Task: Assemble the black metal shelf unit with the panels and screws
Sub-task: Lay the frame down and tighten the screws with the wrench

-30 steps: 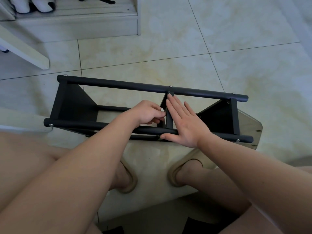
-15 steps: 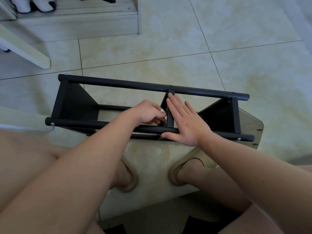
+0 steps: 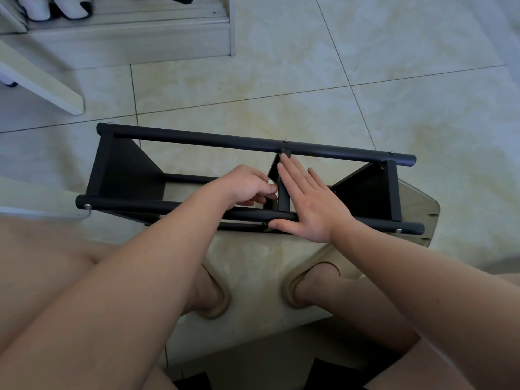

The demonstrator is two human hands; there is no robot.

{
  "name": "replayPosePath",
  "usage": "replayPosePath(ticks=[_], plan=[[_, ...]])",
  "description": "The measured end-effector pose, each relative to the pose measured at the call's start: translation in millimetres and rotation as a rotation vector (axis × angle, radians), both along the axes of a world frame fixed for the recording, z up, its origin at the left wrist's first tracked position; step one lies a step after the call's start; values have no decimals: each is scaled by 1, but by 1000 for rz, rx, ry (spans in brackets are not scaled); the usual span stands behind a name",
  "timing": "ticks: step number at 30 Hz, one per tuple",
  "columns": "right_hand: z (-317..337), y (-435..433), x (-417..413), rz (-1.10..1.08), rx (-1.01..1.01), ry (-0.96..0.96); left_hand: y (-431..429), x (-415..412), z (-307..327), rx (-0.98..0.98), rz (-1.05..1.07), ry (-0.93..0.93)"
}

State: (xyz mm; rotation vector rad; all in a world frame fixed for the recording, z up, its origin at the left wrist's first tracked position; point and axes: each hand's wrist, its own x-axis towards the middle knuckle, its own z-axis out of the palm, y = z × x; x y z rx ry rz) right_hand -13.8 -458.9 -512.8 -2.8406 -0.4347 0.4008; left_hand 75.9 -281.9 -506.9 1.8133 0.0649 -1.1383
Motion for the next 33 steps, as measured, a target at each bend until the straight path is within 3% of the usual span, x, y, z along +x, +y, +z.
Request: replayPosePath(ticks=[16,33], plan=[[1,1,0,0,-17,12,2,3,2,-8,-19,141],[2,2,-1,-7,-21,-7,9,1,-1,-10,-220,-5]])
